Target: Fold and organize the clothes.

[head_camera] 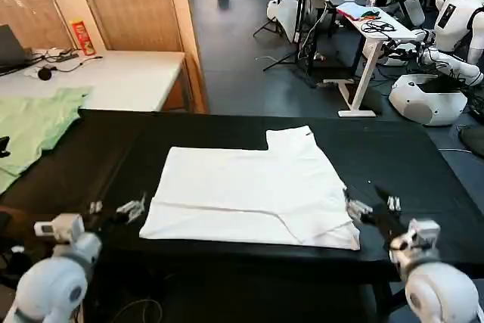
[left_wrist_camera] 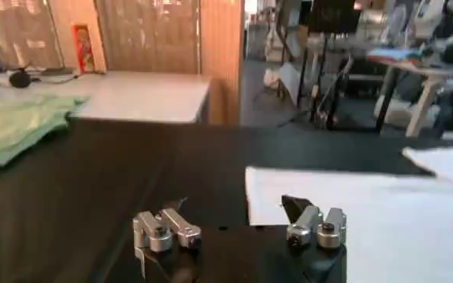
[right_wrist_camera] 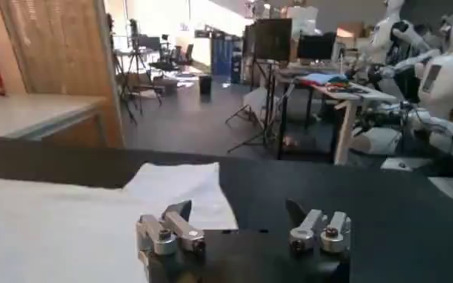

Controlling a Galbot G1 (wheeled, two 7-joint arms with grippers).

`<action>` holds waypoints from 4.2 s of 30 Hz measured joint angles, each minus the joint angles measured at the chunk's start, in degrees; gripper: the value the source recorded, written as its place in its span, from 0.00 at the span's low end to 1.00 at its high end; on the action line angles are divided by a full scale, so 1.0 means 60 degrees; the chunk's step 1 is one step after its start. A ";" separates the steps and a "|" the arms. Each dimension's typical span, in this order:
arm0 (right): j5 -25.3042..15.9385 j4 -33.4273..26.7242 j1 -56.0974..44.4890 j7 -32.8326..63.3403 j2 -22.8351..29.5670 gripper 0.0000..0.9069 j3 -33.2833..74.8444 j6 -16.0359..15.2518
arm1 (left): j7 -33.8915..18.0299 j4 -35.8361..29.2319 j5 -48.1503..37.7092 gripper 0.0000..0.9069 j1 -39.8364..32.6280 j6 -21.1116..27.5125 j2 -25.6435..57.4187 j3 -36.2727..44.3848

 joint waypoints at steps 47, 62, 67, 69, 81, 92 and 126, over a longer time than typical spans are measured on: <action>0.0035 -0.7442 0.5375 -0.0599 0.2197 0.53 -0.2585 -0.0481 | 0.1578 0.7736 0.1066 0.22 -0.6656 0.0751 -0.1138 0.3506; 0.0297 -0.6420 0.4763 -0.0669 0.1961 0.11 -0.2247 -0.0213 | 0.1683 0.7674 0.1453 0.17 -0.6576 0.0665 -0.1257 0.3450; 0.0589 -0.5282 0.4191 -0.0743 0.1451 0.09 -0.2052 -0.0177 | 0.1529 0.7234 0.1254 0.18 -0.6324 0.0707 -0.1070 0.3263; 0.0814 -0.4685 0.3821 -0.0735 0.1150 0.09 -0.1927 -0.0205 | 0.1449 0.6950 0.1100 0.18 -0.6164 0.0755 -0.0958 0.3203; 0.1704 -0.0733 0.1021 -0.0040 -0.0605 0.09 -0.1047 -0.1578 | 0.0844 0.3606 0.0012 0.18 -0.4121 0.1218 0.0082 0.2389; 0.1872 0.1216 -0.0971 0.0320 -0.1296 0.09 -0.0640 -0.2305 | 0.0542 0.0885 0.0064 0.18 -0.1627 0.1323 0.0568 0.1476; 0.2268 0.2554 -0.2564 0.0478 -0.1479 0.97 0.0737 -0.2305 | 0.0331 -0.1053 0.0215 0.97 0.1418 0.1506 0.0535 0.0008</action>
